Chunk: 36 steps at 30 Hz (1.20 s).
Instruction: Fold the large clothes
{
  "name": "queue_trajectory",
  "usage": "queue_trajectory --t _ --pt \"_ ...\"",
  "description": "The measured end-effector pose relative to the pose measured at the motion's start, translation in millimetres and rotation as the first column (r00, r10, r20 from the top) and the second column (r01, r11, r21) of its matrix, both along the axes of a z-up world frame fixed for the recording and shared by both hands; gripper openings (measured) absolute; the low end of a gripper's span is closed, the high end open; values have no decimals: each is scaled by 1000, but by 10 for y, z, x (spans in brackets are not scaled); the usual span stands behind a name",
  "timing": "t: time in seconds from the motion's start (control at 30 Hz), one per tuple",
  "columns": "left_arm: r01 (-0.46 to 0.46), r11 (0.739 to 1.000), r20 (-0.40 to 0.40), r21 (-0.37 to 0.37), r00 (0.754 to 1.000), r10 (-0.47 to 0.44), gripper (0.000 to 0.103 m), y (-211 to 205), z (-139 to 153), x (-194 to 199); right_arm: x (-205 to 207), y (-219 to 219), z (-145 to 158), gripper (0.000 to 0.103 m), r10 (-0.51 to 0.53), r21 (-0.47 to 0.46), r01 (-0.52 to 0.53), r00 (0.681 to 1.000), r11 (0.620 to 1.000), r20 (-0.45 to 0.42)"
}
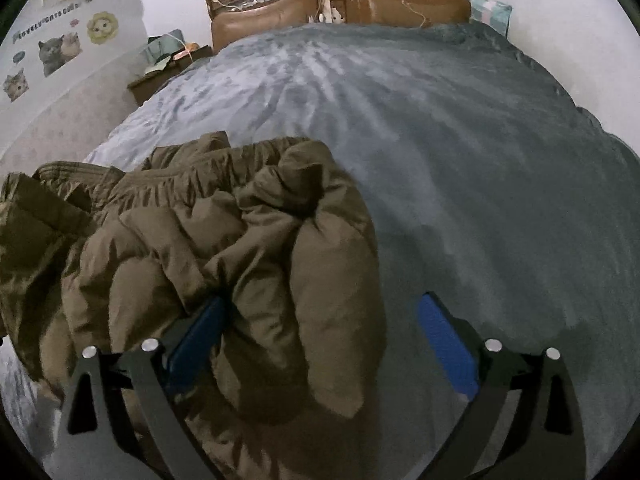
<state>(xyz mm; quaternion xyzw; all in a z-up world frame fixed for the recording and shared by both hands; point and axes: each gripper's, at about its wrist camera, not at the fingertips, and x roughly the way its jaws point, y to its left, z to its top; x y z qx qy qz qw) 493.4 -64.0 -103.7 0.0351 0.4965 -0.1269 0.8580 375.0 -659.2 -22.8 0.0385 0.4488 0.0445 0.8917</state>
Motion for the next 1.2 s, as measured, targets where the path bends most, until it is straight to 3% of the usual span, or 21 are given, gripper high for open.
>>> queue_trajectory --t 0.07,0.17,0.27,0.3,0.43,0.57,0.67,0.73,0.87,0.93,0.97,1.03,1.07,1.1,1.13,1.17,1.2 --pt "-10 1000 -4 -16 1000 10 62 12 -11 43 35 26 -14 62 17 24 -17 1000 1000 0" --pt "-46 998 -2 -41 999 46 43 56 -8 94 109 77 12 40 5 13 -5 1000 1000 17" --pt "-85 995 2 -60 996 85 26 88 29 188 174 153 94 25 -14 -20 15 999 1000 46" --pt "-96 994 11 -58 995 97 20 101 52 203 207 177 159 23 -26 -39 28 997 999 70" --pt "-154 987 90 -47 983 158 12 202 232 173 226 239 543 17 -32 -67 47 977 997 211" --pt "-191 977 164 -94 965 204 11 405 486 67 78 207 946 16 -57 -38 77 923 996 382" --pt "-199 976 134 -85 969 209 11 443 374 93 84 102 867 16 -98 -26 116 924 993 370" --pt "-205 976 90 -71 973 211 11 373 179 145 180 18 569 16 -124 -38 139 954 990 272" --pt "-200 979 35 -49 979 202 14 191 -97 255 304 -33 -54 16 -139 -84 145 988 986 70" --pt "-202 979 34 -26 979 203 16 107 -93 260 301 -28 -98 19 -154 -79 158 987 984 49" --pt "-212 977 39 -10 976 212 23 97 -53 245 296 -13 -58 23 -159 -79 161 987 984 36" --pt "-220 976 57 -3 974 220 47 7 35 261 275 34 36 29 -155 -105 158 987 982 32" --pt "-228 974 86 -1 970 228 74 56 127 181 233 90 129 40 -142 -130 145 989 981 35" --pt "-239 971 112 3 965 237 90 181 174 19 196 131 179 47 -133 -143 138 990 980 43" --pt "-252 968 155 7 956 248 91 192 285 -82 119 190 261 62 -120 -160 128 991 979 60" --pt "-252 968 164 6 955 248 91 193 355 -137 56 222 312 70 -114 -173 125 991 977 72" --pt "-252 968 168 2 954 248 91 149 436 -157 -41 230 352 70 -112 -180 125 990 976 81"
